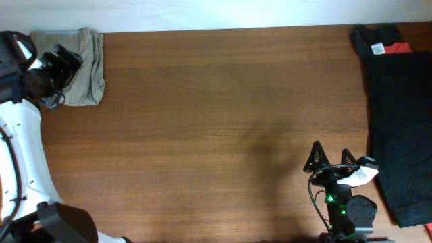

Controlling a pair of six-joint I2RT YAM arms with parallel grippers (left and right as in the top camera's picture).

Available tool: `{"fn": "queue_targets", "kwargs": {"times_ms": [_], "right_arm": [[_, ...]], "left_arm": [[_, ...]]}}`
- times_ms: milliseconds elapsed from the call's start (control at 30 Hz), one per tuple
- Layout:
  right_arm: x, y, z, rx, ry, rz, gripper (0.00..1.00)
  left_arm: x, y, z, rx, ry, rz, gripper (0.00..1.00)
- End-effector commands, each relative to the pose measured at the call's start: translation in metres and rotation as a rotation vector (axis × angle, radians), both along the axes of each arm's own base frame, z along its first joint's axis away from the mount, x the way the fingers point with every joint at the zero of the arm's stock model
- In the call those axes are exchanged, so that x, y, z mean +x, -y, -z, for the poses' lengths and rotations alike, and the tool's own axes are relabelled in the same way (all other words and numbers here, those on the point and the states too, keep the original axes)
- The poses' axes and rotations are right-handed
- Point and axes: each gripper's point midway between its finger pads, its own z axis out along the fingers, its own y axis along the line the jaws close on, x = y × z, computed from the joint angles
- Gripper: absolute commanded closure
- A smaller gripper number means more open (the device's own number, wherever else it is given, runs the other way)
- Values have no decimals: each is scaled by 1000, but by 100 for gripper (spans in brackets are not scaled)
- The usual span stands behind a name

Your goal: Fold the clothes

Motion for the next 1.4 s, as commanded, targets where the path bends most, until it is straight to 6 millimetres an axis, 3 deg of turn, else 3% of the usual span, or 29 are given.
{"fn": "queue_targets", "kwargs": {"times_ms": [0,967,1067,1200,1367], "right_arm": [[0,0,2,-8,-2,4,1],[0,0,2,-8,-2,4,1],[0,0,2,-8,-2,4,1],[0,0,2,-8,-2,4,1],[0,0,2,-8,-2,4,1]], "left_arm": [[2,3,-8,6,23,17,1],[2,2,-5,8,12,13,1],[-3,8,-20,20,43,21,1],[-16,31,-60,52,136,62,1],[-36,89,-107,78,255,185,1]]}}
